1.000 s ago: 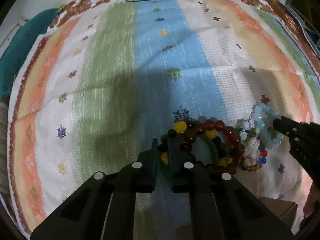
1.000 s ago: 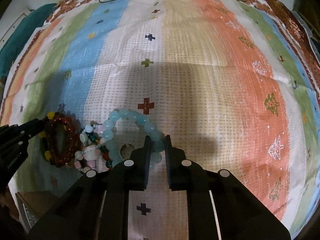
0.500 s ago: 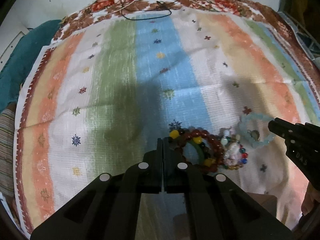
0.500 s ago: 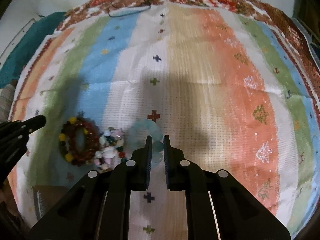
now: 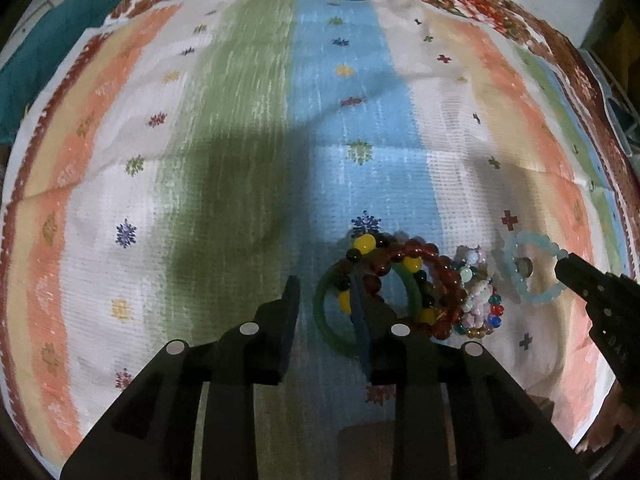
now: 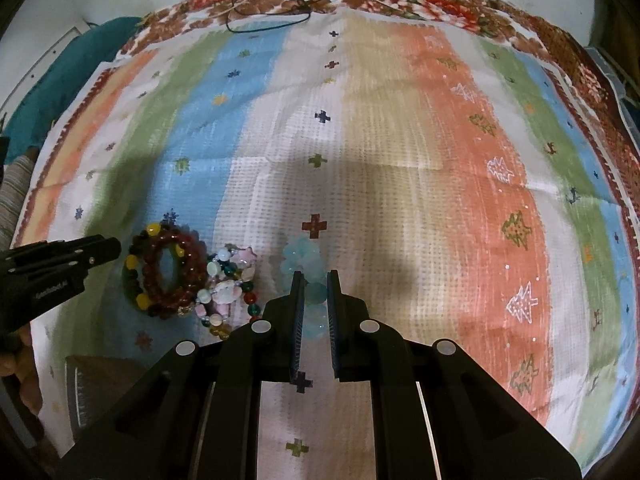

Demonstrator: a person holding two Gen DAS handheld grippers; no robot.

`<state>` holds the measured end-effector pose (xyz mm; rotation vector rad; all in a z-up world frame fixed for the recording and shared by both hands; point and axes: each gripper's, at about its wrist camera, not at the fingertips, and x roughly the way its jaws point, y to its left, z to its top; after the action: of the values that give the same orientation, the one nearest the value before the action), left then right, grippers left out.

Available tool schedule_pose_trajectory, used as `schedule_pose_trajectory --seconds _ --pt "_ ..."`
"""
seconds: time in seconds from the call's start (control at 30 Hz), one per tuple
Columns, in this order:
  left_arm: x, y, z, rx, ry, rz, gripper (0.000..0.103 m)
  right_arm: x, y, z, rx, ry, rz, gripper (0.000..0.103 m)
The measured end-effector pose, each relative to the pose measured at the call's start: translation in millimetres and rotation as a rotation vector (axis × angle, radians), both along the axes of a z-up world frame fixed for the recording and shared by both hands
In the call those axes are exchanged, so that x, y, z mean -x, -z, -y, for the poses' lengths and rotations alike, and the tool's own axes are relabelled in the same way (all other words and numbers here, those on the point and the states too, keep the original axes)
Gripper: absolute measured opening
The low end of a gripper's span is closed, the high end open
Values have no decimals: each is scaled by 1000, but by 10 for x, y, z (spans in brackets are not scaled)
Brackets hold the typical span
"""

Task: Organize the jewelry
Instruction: 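Lift both held bracelets and carry them back over the silver tin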

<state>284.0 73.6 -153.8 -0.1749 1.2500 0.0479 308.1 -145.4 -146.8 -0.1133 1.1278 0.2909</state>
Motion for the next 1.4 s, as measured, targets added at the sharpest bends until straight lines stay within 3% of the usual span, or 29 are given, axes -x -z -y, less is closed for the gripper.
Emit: schedule_pose_trajectory --seconds 0.2,0.43,0.57,0.6,0.87,1.4 --pt "-43 105 48 -11 7 -12 26 -32 66 -6 18 -4 -9 12" --pt "-92 211 215 -121 61 -9 26 -28 98 -34 27 -10 -14 12" --pt "-129 222 303 -182 110 -3 15 -37 96 -33 27 -10 -17 12" --pt "-133 206 291 -182 105 3 10 -38 95 -31 26 -8 -16 12" --pt "-131 96 238 -147 90 20 9 -53 95 -22 23 -5 -16 12" --pt "100 -600 383 -62 119 165 9 145 -182 -4 -14 -30 25 12"
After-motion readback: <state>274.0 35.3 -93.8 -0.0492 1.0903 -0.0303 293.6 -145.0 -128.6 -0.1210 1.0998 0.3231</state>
